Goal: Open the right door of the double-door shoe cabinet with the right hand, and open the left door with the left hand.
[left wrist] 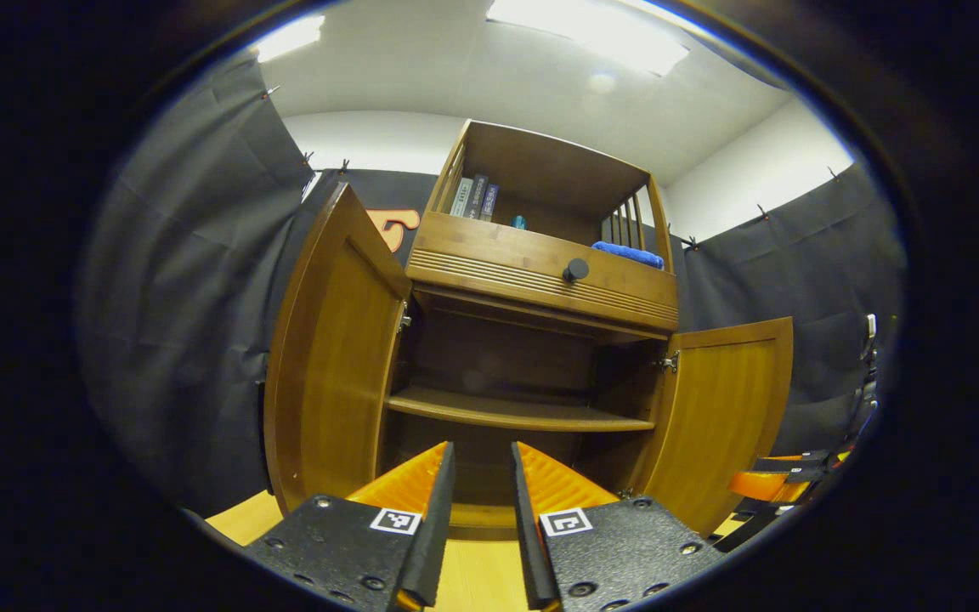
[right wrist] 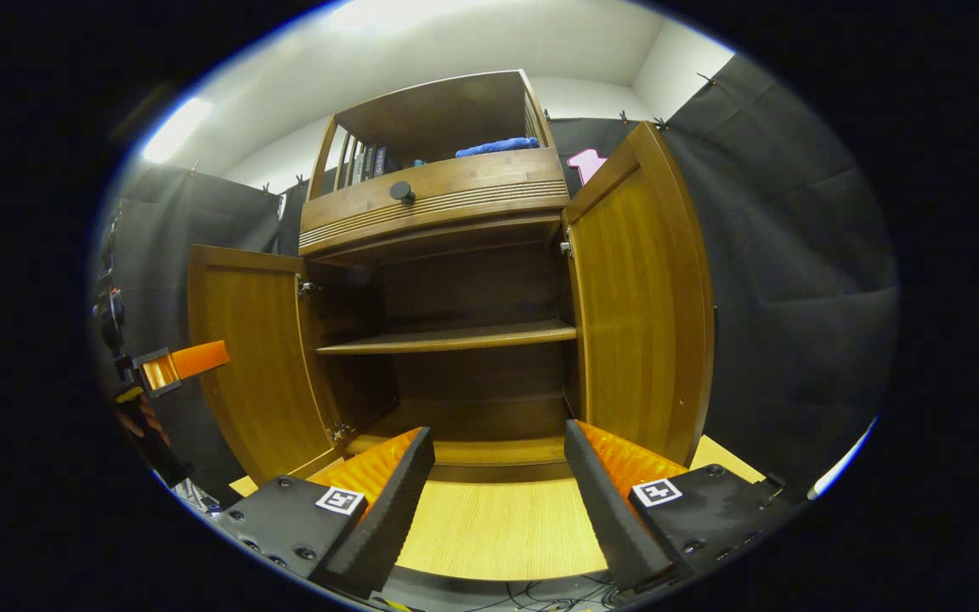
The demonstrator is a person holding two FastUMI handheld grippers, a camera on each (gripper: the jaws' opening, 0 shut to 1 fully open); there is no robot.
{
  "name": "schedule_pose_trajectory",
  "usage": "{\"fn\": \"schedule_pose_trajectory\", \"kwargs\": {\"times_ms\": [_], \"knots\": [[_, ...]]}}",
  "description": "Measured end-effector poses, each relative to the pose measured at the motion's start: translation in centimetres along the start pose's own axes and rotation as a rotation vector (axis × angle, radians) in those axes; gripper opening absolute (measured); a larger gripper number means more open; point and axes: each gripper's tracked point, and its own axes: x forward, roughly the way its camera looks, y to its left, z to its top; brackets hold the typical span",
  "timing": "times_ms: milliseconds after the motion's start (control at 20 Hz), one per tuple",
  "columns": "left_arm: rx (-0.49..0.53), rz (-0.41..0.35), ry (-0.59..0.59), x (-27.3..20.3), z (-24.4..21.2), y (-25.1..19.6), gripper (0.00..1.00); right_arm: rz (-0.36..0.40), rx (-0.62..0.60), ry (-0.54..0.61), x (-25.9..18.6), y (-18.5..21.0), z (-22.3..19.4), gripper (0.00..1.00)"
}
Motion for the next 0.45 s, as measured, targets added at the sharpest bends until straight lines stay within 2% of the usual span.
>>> {"fn": "schedule_pose_trajectory", "kwargs": {"times_ms": [150,250,300,350,400,450], "knots": [[-0.035,0.026,0.025,0.3,-1.2,0.0,0.75,-0.011,0.001,-0.002,-0.3,-0.3,0.0,0.99],[-0.027,0.063,0.042,0.3,-1.7,1.0,0.91,-0.014,0.005,0.001,-0.4,-0.3,-0.1,0.99],[-0.015,0.078,0.039,0.0,-1.7,1.3,0.91,-0.015,0.005,0.003,-0.3,-0.4,0.0,0.99],[-0.003,0.09,0.034,-0.2,-1.7,1.6,0.98,-0.016,0.004,0.005,-0.3,-0.4,-0.1,0.99],[0.004,0.095,0.028,-0.5,-1.6,1.7,0.91,-0.018,0.003,0.006,-0.3,-0.4,-0.1,0.92],[0.009,0.099,0.025,-0.7,-1.6,1.9,0.91,-0.017,0.003,0.006,-0.2,-0.3,-0.1,0.92]]}}
